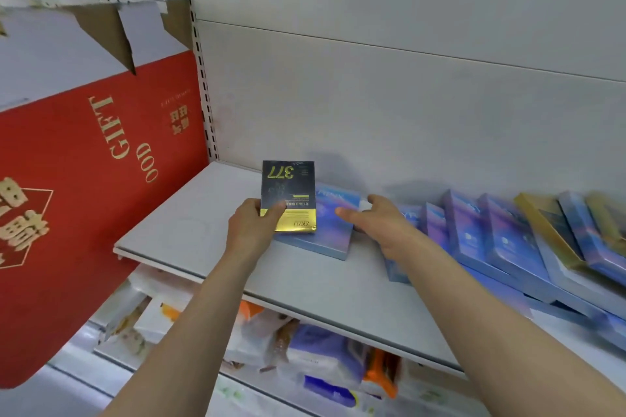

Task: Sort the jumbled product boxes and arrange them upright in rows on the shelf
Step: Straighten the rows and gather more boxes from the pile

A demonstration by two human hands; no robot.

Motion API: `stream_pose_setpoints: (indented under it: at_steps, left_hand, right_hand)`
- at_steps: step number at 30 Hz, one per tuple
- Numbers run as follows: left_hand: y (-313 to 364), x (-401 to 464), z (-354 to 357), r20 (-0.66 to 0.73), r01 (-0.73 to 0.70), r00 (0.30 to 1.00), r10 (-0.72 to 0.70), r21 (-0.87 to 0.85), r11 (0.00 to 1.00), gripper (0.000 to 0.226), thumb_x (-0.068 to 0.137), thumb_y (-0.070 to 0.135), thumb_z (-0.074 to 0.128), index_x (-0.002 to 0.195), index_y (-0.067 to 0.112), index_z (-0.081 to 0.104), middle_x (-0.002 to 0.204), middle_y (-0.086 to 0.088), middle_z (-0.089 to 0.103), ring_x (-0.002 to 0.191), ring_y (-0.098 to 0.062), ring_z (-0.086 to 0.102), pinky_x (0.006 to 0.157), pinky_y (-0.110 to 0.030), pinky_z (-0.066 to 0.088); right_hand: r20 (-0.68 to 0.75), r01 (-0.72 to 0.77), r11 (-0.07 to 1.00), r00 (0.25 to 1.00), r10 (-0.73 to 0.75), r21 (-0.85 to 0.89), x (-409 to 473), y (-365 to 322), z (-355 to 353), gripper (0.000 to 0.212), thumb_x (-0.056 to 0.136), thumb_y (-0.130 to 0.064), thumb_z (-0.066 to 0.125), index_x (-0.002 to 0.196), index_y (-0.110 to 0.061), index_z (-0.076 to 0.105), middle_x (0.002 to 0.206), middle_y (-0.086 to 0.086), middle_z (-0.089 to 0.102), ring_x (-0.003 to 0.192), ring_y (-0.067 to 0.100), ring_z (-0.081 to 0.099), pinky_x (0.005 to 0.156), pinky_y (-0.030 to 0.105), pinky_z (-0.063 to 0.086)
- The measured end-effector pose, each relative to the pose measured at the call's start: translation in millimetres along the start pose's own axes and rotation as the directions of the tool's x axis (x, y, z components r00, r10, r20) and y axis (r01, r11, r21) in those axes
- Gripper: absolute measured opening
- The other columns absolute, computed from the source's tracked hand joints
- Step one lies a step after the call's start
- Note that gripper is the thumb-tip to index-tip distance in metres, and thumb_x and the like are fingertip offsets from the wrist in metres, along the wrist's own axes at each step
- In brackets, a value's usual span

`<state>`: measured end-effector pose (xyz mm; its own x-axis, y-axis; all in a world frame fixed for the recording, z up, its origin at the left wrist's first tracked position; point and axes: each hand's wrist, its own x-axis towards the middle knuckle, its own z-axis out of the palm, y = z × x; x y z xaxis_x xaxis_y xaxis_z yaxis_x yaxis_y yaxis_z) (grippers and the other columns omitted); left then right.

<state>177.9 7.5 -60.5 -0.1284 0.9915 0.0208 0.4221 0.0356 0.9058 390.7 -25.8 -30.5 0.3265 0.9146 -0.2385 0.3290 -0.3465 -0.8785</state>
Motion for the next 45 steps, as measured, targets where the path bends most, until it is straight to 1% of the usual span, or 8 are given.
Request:
stream_pose_setpoints:
  at_steps: [4, 10, 15, 19, 28, 36, 41, 45]
  left_hand:
    - [-6.2, 2.6, -7.0, -0.016, 0.01, 1.0, -0.011, -0.026, 1.0, 0.042, 0.089, 0.049, 0.061, 0.109, 0.012, 0.062, 0.1, -0.003, 0.064, 0.09, -0.021, 0.058, 0.064, -0.029, 0.039]
    - [-18.2, 3.2, -15.8, 0.025, 0.003, 1.0, 0.002, -0.198, 0.98, 0.036, 0.09, 0.047, 0.061, 0.111, 0.016, 0.06, 0.105, -0.001, 0.066, 0.097, -0.019, 0.062, 0.079, -0.032, 0.048]
    - [-17.3, -9.0, -21.2, 0.082, -0.003, 0.996, 0.04, -0.416, 0.91, 0.027, 0.083, 0.045, 0.068, 0.102, 0.026, 0.061, 0.099, -0.002, 0.072, 0.094, -0.022, 0.069, 0.08, -0.043, 0.058]
    - [-2.1, -33.9, -22.3, 0.045, -0.06, 0.994, 0.098, -0.521, 0.851, 0.016, 0.088, 0.035, 0.068, 0.102, 0.035, 0.061, 0.089, -0.001, 0.073, 0.083, -0.017, 0.073, 0.062, -0.031, 0.059]
    - [78.1, -145.8, 7.9, 0.182, -0.175, 0.933, 0.31, -0.526, 0.833, 0.049, 0.088, 0.007, 0.066, 0.131, 0.027, 0.053, 0.105, 0.001, 0.07, 0.091, -0.012, 0.068, 0.069, -0.021, 0.054]
    - [162.1, -314.9, 95.8, 0.192, -0.115, 0.93, 0.313, -0.658, 0.744, 0.017, 0.08, 0.021, 0.076, 0.096, 0.021, 0.069, 0.094, -0.004, 0.072, 0.086, -0.013, 0.064, 0.077, -0.03, 0.05]
    - [213.9, -413.7, 163.4, 0.292, -0.104, 0.855, 0.429, -0.713, 0.693, 0.017, 0.095, 0.027, 0.06, 0.109, 0.019, 0.064, 0.1, -0.002, 0.072, 0.089, -0.017, 0.068, 0.071, -0.034, 0.057]
    - [242.2, -470.6, 213.8, 0.421, -0.077, 0.798, 0.432, -0.64, 0.764, 0.014, 0.098, 0.035, 0.054, 0.109, 0.03, 0.062, 0.097, 0.002, 0.071, 0.083, -0.015, 0.07, 0.069, -0.038, 0.06]
  right_hand:
    - [0.021, -0.059, 0.992, 0.998, 0.057, 0.113, -4.9, -10.6, 3.2, 0.042, 0.078, -0.028, 0.083, 0.091, -0.013, 0.046, 0.08, 0.004, 0.055, 0.072, 0.018, 0.052, 0.069, 0.03, 0.044]
    - [0.032, -0.046, 0.912, 0.999, 0.036, 0.408, -15.5, -22.8, 14.9, 0.029, 0.086, 0.0, 0.071, 0.114, 0.003, 0.065, 0.099, 0.014, 0.071, 0.071, 0.017, 0.067, 0.062, 0.027, 0.057]
    - [-0.069, 0.117, 0.95, 0.992, -0.102, 0.289, -26.4, -33.6, 3.5, 0.038, 0.082, -0.002, 0.077, 0.116, -0.003, 0.06, 0.105, 0.014, 0.072, 0.083, 0.023, 0.072, 0.068, 0.035, 0.059]
    - [-0.207, 0.283, 0.934, 0.949, -0.239, 0.219, -50.6, -38.4, -22.9, 0.032, 0.08, -0.005, 0.079, 0.103, -0.011, 0.058, 0.09, 0.008, 0.072, 0.073, 0.017, 0.071, 0.06, 0.027, 0.055]
    - [-0.424, 0.486, 0.844, 0.829, -0.365, 0.225, -151.3, -1.2, -150.0, 0.033, 0.082, -0.009, 0.078, 0.107, -0.014, 0.056, 0.09, 0.001, 0.071, 0.068, 0.005, 0.066, 0.058, 0.018, 0.05]
    - [-0.56, 0.512, 0.83, 0.763, -0.321, 0.221, -280.0, 103.7, -312.3, 0.034, 0.081, -0.009, 0.079, 0.106, -0.013, 0.057, 0.093, 0.002, 0.071, 0.079, 0.017, 0.069, 0.066, 0.031, 0.058]
    - [-0.637, 0.505, 0.833, 0.723, -0.267, 0.224, -351.6, 181.3, -406.6, 0.032, 0.081, -0.008, 0.078, 0.104, -0.015, 0.057, 0.098, 0.007, 0.072, 0.08, 0.019, 0.068, 0.057, 0.023, 0.052]
    - [-0.655, 0.458, 0.857, 0.727, -0.206, 0.238, -387.6, 231.5, -466.9, 0.037, 0.083, -0.009, 0.077, 0.114, -0.009, 0.056, 0.103, 0.012, 0.071, 0.087, 0.026, 0.07, 0.072, 0.038, 0.056]
